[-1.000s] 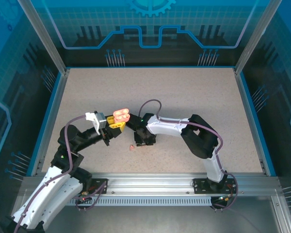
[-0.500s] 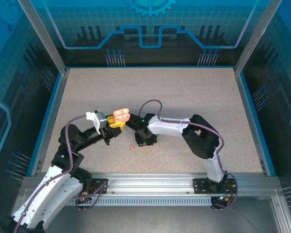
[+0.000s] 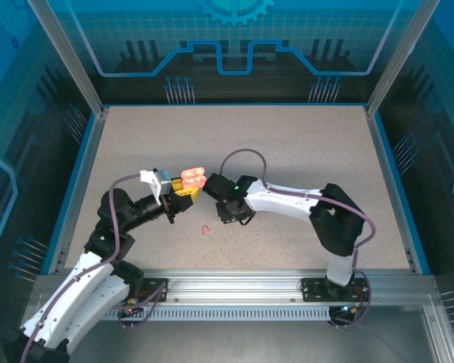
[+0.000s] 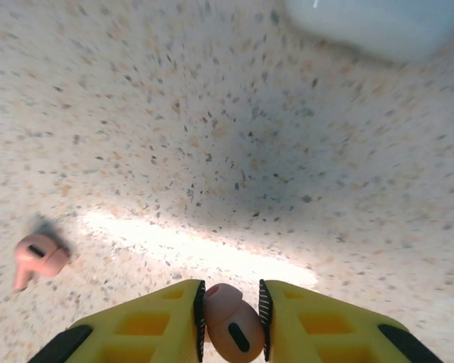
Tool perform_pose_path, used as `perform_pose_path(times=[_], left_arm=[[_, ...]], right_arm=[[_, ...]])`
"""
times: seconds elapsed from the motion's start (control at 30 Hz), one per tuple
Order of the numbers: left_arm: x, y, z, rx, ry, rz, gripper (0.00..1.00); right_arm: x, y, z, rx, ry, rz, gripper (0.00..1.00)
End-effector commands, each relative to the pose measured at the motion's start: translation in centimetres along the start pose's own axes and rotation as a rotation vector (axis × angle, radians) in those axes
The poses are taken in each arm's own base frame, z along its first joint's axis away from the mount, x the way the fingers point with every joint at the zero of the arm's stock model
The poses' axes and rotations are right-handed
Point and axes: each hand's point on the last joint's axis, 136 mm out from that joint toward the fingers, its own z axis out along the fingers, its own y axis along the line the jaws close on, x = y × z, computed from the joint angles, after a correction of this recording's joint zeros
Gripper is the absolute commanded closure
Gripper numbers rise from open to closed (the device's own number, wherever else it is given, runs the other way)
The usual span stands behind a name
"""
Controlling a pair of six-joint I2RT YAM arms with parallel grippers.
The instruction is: Insert the wireless bluetooth earbuds into the charging case
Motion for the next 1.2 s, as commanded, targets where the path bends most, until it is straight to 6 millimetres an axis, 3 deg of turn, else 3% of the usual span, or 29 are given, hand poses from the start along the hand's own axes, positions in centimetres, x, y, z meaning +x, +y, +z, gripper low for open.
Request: perform_pose_path(times=[0.0, 0.33, 0.8, 1.0, 1.17], left_arm=[[-0.1, 0.1, 0.3, 0.0, -0.02, -0.022, 0.92], [1.5, 1.0, 2.7, 0.011, 0.015, -0.083, 0.94], [2.0, -0.6, 7.3, 0.127, 0.034, -0.074, 0.95], [1.7, -1.4, 8.1, 0.165, 0.032, -0.061, 0.95], [1.6, -1.7, 8.2, 0.173, 0.032, -0.053, 0.95]], right_arm=[[-1.2, -1.9, -2.6, 0.032, -0.079, -0.067, 0.73], [-3.6, -5.1, -12.3, -0.015, -0.31, -0.186, 0.73], [-5.8, -5.7, -24.2, -0.109, -0.681, -0.456, 0.73], [-6.9, -4.5, -27.0, -0.115, -0.776, -0.592, 0.72], [-7.3, -3.0, -27.6, -0.134, -0.791, -0.693, 0.72]])
